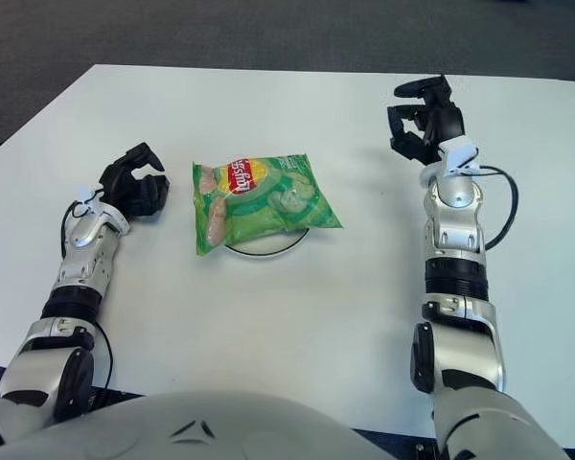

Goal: Put the snack into the plate.

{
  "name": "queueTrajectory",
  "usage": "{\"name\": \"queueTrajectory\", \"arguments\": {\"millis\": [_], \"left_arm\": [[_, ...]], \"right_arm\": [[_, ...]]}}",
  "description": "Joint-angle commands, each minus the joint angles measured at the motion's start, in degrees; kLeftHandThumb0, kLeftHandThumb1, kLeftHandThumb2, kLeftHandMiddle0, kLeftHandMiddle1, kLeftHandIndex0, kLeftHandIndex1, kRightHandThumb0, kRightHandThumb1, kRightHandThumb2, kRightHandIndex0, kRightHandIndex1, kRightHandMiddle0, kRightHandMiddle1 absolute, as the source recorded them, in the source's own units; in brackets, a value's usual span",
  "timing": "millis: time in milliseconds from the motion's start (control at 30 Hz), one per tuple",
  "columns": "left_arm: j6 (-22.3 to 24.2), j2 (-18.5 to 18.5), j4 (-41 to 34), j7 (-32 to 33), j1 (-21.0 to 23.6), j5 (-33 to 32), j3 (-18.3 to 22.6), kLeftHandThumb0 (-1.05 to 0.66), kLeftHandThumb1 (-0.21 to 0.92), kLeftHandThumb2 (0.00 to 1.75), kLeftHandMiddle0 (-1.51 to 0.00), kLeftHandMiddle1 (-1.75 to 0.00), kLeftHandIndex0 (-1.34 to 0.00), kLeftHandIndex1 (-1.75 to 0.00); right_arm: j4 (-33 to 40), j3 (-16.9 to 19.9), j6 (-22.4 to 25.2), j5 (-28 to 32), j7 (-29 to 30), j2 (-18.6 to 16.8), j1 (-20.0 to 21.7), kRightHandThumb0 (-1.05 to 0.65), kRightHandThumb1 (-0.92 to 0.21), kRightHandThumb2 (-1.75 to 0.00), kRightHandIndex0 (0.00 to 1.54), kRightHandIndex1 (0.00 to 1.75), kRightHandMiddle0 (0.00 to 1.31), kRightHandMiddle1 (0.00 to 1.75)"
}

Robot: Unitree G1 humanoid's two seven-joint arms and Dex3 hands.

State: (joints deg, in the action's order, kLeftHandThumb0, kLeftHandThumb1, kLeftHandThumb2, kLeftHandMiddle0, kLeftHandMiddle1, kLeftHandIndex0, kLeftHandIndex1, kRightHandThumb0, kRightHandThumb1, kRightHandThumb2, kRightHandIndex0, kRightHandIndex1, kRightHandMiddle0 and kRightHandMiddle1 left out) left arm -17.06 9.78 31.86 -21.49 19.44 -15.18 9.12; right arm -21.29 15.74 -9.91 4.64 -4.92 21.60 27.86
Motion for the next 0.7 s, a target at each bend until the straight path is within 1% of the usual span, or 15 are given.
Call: {"name": "queueTrajectory", "arguments": {"millis": [0, 33, 67, 100, 133, 200, 233, 300, 367, 500, 600, 667], "left_arm": [[1.75, -3.01, 4.43, -0.09, -5.68, 0.29, -0.62, -0.49, 0.29, 1.35, -1.32, -1.75, -0.64, -1.75], [1.76, -3.00, 4.42, -0.05, -5.68, 0.32, -0.63, -0.49, 0.29, 1.35, -1.32, -1.75, -0.64, -1.75], [1.75, -2.94, 4.46, -0.06, -5.68, 0.35, -0.62, -0.49, 0.29, 1.35, -1.32, -1.75, -0.64, -1.75], [1.75, -2.90, 4.49, -0.08, -5.68, 0.36, -0.61, -0.49, 0.29, 1.35, -1.32, -1.75, -0.64, -1.75], [1.80, -2.87, 4.50, -0.07, -5.70, 0.37, -0.61, -0.49, 0.29, 1.35, -1.32, -1.75, -0.64, -1.75], [1.87, -2.86, 4.48, -0.05, -5.71, 0.36, -0.61, -0.49, 0.29, 1.35, -1.33, -1.75, -0.64, -1.75], [1.88, -2.87, 4.48, -0.04, -5.71, 0.36, -0.61, -0.49, 0.29, 1.35, -1.33, -1.75, -0.64, -1.75], [1.91, -2.88, 4.50, -0.03, -5.71, 0.33, -0.59, -0.49, 0.29, 1.35, -1.33, -1.75, -0.64, -1.75], [1.82, -2.90, 4.54, 0.09, -5.70, 0.40, -0.59, -0.49, 0.29, 1.35, -1.33, -1.75, -0.64, -1.75], [1.74, -2.80, 4.45, 0.37, -5.69, 0.65, -0.63, -0.49, 0.29, 1.36, -1.34, -1.75, -0.64, -1.75], [1.86, -2.61, 4.22, 0.52, -5.66, 0.98, -0.81, -0.49, 0.28, 1.36, -1.34, -1.75, -0.64, -1.75], [1.99, -2.52, 4.17, 0.50, -5.64, 1.08, -0.86, -0.49, 0.28, 1.36, -1.34, -1.75, -0.64, -1.75]], "right_arm": [[0.29, 0.94, 0.59, 2.95, -0.62, -1.76, -1.14, -0.04, -0.73, -0.68, 0.44, 1.33, 0.30, 1.74], [0.24, 1.15, 0.54, 3.52, -0.63, -2.22, -1.47, -0.04, -0.71, -0.70, 0.45, 1.33, 0.31, 1.74], [-0.04, 1.50, 0.43, 4.30, -0.61, -2.83, -1.71, -0.02, -0.67, -0.75, 0.49, 1.33, 0.33, 1.75], [-0.28, 1.74, 0.35, 4.78, -0.61, -3.21, -1.80, -0.02, -0.59, -0.85, 0.55, 1.32, 0.37, 1.75], [-0.80, 2.45, 0.70, 6.27, -0.69, -4.05, -1.79, -0.01, -0.56, -0.89, 0.57, 1.32, 0.39, 1.75], [-1.46, 3.40, 1.39, 8.28, -0.82, -5.15, -1.76, -0.01, -0.36, -1.12, 0.71, 1.30, 0.50, 1.75], [-1.67, 3.66, 1.65, 8.91, -0.86, -5.48, -1.78, -0.01, -0.31, -1.18, 0.74, 1.30, 0.53, 1.75], [-1.77, 3.99, 2.53, 9.96, -0.91, -6.16, -2.04, -0.01, -0.17, -1.34, 0.83, 1.31, 0.61, 1.75], [-1.80, 4.04, 3.03, 10.49, -0.87, -6.84, -2.54, -0.01, -0.10, -1.43, 0.86, 1.35, 0.65, 1.75], [0.27, 2.97, 3.63, 9.88, 0.64, -9.20, -5.51, 0.00, 0.03, -1.62, 0.92, 1.47, 0.72, 1.75], [1.87, 2.65, 5.00, 9.72, 1.71, -10.27, -7.49, 0.00, 0.09, -1.69, 0.96, 1.50, 0.74, 1.75], [2.86, 2.63, 6.34, 9.93, 2.35, -10.74, -8.27, 0.00, 0.11, -1.71, 0.97, 1.51, 0.75, 1.75]]}}
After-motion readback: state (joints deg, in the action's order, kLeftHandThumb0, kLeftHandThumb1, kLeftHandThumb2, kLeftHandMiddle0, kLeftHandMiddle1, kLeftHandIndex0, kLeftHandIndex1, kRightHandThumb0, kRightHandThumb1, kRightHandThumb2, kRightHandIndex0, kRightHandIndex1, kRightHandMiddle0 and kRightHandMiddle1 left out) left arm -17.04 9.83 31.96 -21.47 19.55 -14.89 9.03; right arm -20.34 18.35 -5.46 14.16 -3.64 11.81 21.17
